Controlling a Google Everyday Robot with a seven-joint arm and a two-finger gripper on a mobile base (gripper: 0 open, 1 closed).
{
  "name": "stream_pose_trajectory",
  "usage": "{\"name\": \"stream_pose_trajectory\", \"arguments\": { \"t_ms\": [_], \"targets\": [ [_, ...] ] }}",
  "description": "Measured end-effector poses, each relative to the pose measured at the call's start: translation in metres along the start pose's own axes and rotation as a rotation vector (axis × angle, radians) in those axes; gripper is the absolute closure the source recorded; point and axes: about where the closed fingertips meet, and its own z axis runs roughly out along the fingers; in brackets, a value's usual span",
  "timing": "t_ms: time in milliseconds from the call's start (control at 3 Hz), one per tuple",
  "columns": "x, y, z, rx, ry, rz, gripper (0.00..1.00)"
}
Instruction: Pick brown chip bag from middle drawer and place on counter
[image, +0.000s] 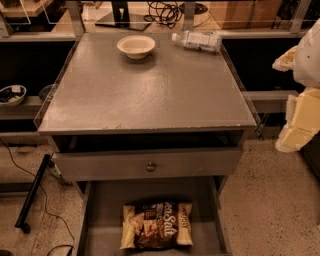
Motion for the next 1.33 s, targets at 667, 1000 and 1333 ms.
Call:
{"name": "stream_pose_trajectory", "arguments": {
  "t_ms": [667,1000,1333],
  "targets": [
    [-0.003,0.007,-0.002,0.024,-0.013,-0.017,0.0],
    [-0.009,0.025,0.006,0.069,-0.009,-0.061,0.0],
    [-0.019,0.038,0.027,0.079,-0.008,-0.106,0.0]
  ]
}}
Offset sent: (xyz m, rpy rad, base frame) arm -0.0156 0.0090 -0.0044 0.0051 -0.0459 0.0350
